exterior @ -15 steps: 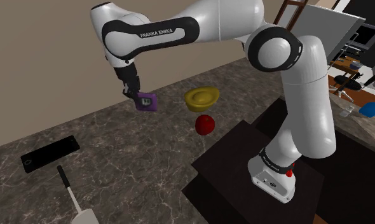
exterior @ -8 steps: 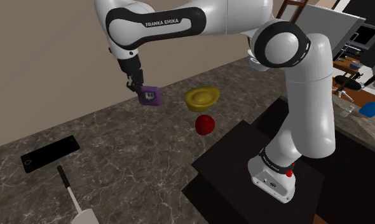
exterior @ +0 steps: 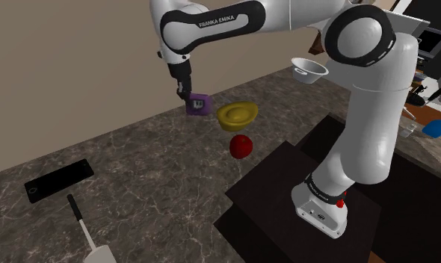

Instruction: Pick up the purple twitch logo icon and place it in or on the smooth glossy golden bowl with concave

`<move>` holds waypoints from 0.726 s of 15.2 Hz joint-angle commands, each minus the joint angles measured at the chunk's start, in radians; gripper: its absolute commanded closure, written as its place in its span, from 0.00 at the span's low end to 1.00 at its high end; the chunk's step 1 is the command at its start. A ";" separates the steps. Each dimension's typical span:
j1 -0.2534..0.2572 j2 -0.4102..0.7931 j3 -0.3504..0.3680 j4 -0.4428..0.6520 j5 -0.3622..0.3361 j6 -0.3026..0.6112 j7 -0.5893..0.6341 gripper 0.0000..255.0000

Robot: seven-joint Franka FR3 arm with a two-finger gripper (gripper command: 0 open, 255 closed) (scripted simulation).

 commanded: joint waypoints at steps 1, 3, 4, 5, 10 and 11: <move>-0.031 -0.040 -0.012 -0.056 -0.001 0.020 -0.040 1.00; -0.060 -0.075 -0.026 -0.105 -0.003 0.038 -0.078 1.00; -0.074 -0.091 -0.033 -0.127 -0.004 0.047 -0.097 1.00; -0.088 -0.106 -0.040 -0.147 -0.006 0.055 -0.117 1.00; -0.156 -0.168 -0.082 -0.230 -0.018 0.090 -0.217 1.00; -0.169 -0.178 -0.091 -0.243 -0.021 0.096 -0.238 1.00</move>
